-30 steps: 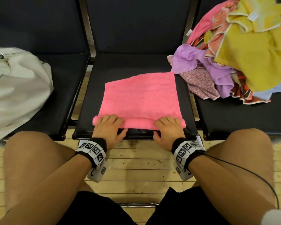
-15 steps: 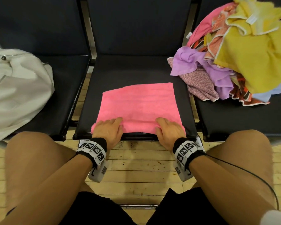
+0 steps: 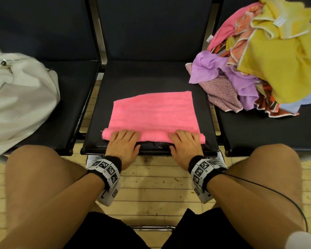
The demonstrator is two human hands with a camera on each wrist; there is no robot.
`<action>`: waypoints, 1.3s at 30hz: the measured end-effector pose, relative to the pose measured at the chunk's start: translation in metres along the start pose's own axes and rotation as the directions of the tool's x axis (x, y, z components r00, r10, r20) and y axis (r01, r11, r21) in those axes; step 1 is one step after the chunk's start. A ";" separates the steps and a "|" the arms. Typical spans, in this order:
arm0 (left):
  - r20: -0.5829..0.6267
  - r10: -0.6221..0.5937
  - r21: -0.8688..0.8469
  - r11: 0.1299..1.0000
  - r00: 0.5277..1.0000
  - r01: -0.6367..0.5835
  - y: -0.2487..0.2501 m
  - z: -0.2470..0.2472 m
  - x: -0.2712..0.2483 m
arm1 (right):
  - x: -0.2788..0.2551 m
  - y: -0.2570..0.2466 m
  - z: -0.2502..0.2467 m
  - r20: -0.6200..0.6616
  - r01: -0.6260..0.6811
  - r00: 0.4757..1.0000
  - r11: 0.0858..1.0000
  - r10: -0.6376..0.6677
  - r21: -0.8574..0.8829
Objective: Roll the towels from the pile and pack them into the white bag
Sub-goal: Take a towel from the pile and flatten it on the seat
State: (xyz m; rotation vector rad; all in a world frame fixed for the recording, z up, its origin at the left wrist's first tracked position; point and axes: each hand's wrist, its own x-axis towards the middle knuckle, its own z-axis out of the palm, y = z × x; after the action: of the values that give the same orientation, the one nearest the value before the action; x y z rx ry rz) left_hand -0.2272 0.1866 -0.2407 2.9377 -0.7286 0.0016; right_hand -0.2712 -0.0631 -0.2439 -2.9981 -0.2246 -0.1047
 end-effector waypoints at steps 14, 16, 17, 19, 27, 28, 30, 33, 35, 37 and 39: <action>0.048 -0.107 -0.016 0.994 0.993 0.108 -0.004 -0.010 0.007 | 0.008 0.012 -0.019 0.080 -0.030 0.997 0.984 0.016 0.174; -0.018 -0.092 -0.040 0.995 0.996 0.091 -0.005 -0.008 0.007 | 0.008 0.012 -0.013 0.027 -0.030 0.999 0.981 0.025 0.191; -0.071 -0.072 -0.037 0.997 0.995 0.070 -0.005 -0.007 0.007 | 0.009 0.011 -0.011 -0.010 -0.023 1.000 0.984 0.025 0.175; -0.133 -0.037 0.015 0.999 0.990 0.039 -0.006 -0.004 0.008 | 0.010 0.011 -0.007 -0.112 0.011 0.994 0.993 0.002 0.119; -0.032 -0.038 -0.060 0.998 0.999 0.036 0.003 -0.006 0.005 | 0.010 0.005 -0.006 -0.099 0.080 0.992 0.996 -0.075 0.049; -0.007 -0.036 -0.060 0.998 0.999 0.035 0.003 -0.005 0.004 | 0.009 0.005 -0.007 -0.063 0.063 0.996 0.996 -0.060 0.057; 0.023 -0.022 -0.056 0.998 0.999 0.023 0.000 -0.002 0.003 | 0.008 0.004 -0.006 -0.026 0.049 0.999 0.997 -0.047 0.056; 0.007 -0.038 -0.071 0.997 0.999 0.038 -0.003 -0.005 0.006 | 0.009 0.004 -0.007 -0.028 0.029 0.999 0.998 -0.027 0.062; -0.002 -0.056 -0.070 0.996 0.998 0.056 -0.002 -0.007 0.007 | 0.010 0.004 -0.008 -0.007 0.031 0.999 0.999 -0.031 0.037; 0.010 -0.069 -0.065 0.995 0.998 0.070 0.000 -0.010 0.007 | 0.009 0.001 -0.013 0.064 0.052 0.996 0.998 -0.055 0.039; 0.068 -0.090 -0.065 0.993 0.994 0.094 0.002 -0.014 0.006 | 0.008 0.000 -0.017 0.099 0.021 0.995 0.995 -0.031 0.101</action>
State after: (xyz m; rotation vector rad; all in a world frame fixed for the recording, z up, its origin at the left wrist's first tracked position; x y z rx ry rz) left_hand -0.2221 0.1837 -0.2267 2.9152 -0.5883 -0.1243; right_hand -0.2646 -0.0640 -0.2265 -2.9046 -0.2714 0.0533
